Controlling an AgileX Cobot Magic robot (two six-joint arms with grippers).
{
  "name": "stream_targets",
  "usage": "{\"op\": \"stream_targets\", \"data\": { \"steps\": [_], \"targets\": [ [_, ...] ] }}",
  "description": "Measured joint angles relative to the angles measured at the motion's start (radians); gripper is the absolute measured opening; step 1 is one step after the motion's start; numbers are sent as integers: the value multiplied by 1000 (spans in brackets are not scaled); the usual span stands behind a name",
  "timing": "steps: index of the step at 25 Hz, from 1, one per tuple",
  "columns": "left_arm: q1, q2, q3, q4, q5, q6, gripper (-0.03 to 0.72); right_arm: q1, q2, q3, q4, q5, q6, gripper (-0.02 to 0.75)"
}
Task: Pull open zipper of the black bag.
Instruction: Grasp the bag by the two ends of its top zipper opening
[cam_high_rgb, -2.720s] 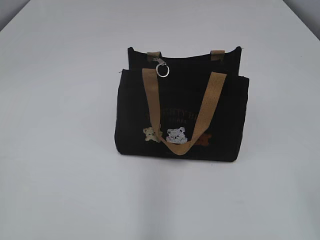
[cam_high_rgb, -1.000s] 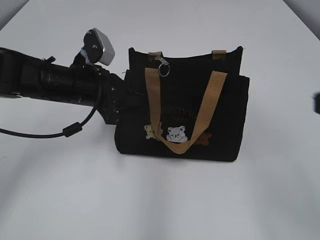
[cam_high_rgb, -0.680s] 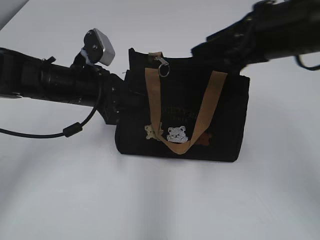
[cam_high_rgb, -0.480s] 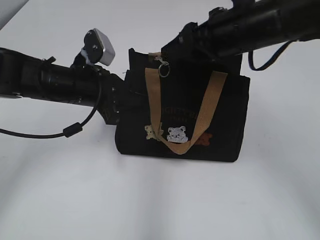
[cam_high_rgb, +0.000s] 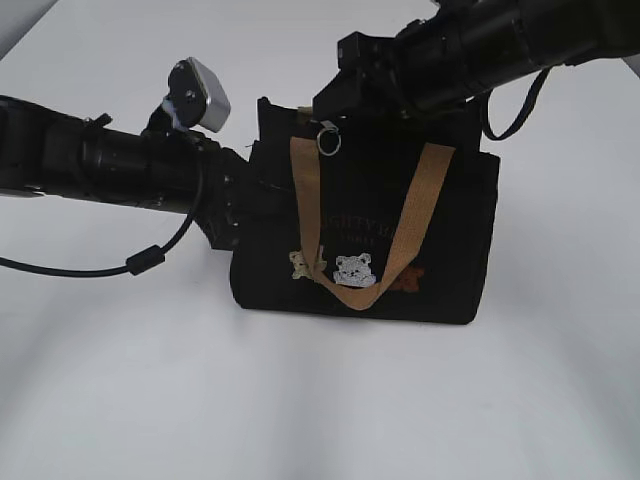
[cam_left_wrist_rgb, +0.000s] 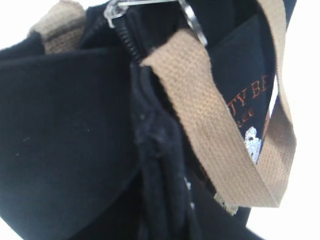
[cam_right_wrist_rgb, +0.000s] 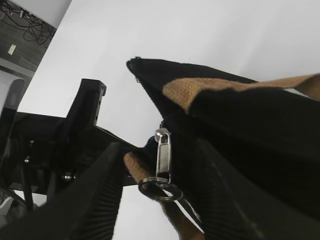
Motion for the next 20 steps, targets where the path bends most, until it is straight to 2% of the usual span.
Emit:
{"op": "stream_targets", "data": {
  "steps": [8, 10, 13, 18, 19, 20],
  "targets": [
    [0, 0, 0, 3, -2, 0, 68, 7, 48, -6, -11, -10, 12, 348],
    [0, 0, 0, 5, -4, 0, 68, 18, 57, -14, -18, -21, 12, 312],
    [0, 0, 0, 5, -7, -1, 68, 32, 66, -26, -30, -41, 12, 217],
    [0, 0, 0, 5, -9, -1, 68, 31, 66, -27, -30, -49, 13, 197],
    [0, 0, 0, 5, -9, -1, 68, 27, 64, -28, -30, -49, 14, 118],
    [0, 0, 0, 5, -9, -1, 68, 22, 61, -28, -30, -42, 15, 72]
  ]
}}
